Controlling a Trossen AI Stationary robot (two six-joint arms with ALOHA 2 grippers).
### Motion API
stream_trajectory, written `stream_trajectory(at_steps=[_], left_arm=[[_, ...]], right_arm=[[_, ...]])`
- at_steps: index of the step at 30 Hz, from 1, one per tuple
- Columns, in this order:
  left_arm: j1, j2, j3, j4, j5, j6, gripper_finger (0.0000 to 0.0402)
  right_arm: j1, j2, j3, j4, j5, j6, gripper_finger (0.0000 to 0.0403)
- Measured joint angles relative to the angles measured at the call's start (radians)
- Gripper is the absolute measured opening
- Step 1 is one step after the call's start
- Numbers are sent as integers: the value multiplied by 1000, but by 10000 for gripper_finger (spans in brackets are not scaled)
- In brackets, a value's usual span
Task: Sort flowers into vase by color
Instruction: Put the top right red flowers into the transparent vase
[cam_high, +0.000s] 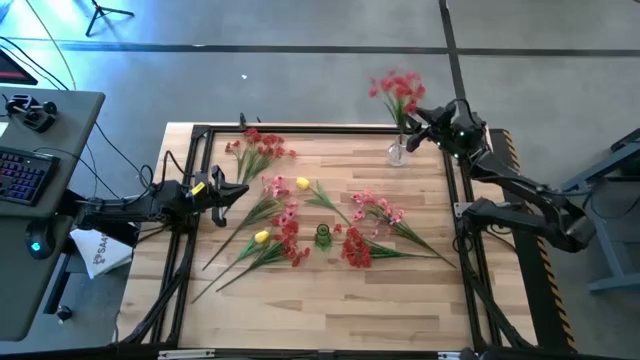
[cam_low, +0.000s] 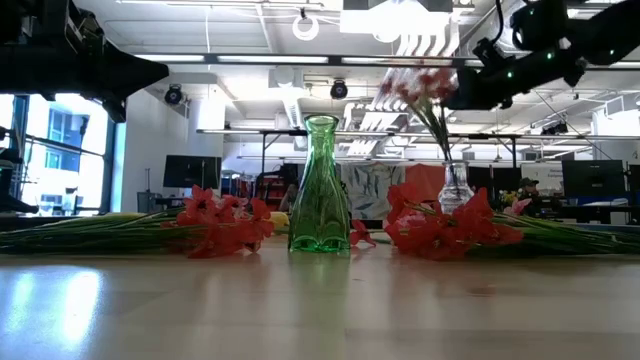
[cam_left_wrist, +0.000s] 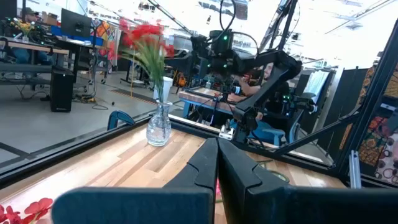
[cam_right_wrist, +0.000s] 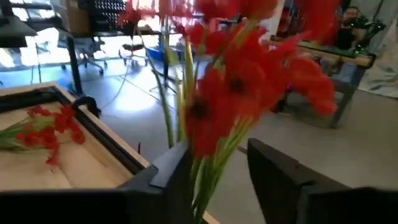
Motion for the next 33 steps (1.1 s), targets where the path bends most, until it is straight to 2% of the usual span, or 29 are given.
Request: stream_trajectory(at_steps=[3, 7, 14, 16, 18, 20, 22, 28, 30, 33], left_arm=[[0, 9, 0, -8, 15, -19, 0], [0, 13, -1, 6, -9, 2, 0], [0, 26, 0, 96, -15, 42, 0], [0, 44, 0, 130, -40, 66, 0], [0, 66, 0, 170, -58, 86, 0], [0, 91, 0, 196, -64, 89, 0], [0, 115, 0, 220, -64, 89, 0], [0, 175, 0, 240, -66, 59, 0], [0, 192, 0, 239, -72, 48, 0], [0, 213, 0, 241, -108, 45, 0]], right_arm=[[30, -38, 60, -115, 57, -4, 180], [83, -78, 157, -248, 162, -35, 186], [312, -152, 260, -264, 232, -174, 167], [380, -164, 261, -271, 297, -191, 157], [420, -165, 242, -270, 408, -210, 147], [425, -156, 211, -276, 510, -223, 138], [415, -139, 180, -279, 552, -218, 132], [345, -71, 138, -254, 538, -141, 137], [318, -53, 154, -292, 519, -114, 153], [276, -37, 220, -411, 476, -50, 199]])
